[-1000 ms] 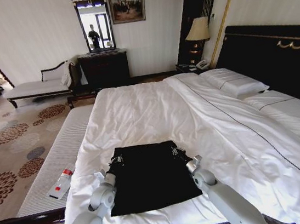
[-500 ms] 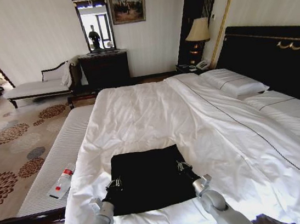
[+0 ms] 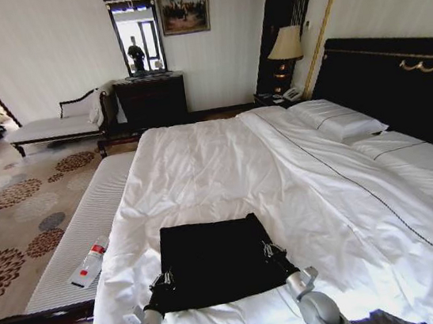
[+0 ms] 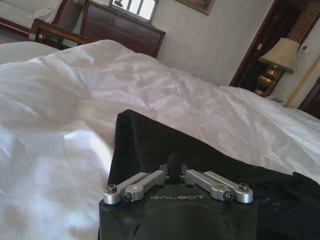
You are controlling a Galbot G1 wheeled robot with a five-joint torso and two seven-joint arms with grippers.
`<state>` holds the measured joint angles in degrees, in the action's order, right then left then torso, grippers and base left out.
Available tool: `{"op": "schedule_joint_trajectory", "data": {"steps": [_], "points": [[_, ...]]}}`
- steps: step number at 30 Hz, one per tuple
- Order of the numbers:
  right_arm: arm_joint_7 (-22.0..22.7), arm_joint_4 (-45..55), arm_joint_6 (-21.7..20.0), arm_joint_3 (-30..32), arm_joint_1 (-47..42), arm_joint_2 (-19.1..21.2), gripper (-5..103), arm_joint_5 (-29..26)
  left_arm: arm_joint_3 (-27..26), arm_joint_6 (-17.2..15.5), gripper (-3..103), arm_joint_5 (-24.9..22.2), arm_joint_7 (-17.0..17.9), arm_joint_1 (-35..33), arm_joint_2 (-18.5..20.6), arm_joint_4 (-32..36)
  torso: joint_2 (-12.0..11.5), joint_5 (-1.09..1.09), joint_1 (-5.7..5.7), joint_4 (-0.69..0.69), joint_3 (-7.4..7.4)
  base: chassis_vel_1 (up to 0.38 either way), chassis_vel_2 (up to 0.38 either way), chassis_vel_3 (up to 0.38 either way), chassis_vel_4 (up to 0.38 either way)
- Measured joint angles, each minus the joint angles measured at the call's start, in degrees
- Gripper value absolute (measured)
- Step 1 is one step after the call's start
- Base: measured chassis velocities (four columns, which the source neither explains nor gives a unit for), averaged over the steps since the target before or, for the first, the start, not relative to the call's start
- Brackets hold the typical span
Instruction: Fold the clothes on the bed.
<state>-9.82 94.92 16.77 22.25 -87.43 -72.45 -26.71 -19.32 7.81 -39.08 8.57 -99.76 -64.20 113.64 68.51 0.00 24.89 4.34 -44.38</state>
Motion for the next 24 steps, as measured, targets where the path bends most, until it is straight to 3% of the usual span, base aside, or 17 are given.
{"op": "schedule_joint_trajectory", "data": {"steps": [24], "points": [[-1.1, 1.7, 4.0, 6.1, -7.1, -3.0, 1, 4.3, 3.8, 3.5, 0, 5.0, 0.8, -4.4, -0.6, -1.6, 0.0, -0.01, 0.00, 0.00, 0.00, 0.000, 0.000, 0.000, 0.000]]}}
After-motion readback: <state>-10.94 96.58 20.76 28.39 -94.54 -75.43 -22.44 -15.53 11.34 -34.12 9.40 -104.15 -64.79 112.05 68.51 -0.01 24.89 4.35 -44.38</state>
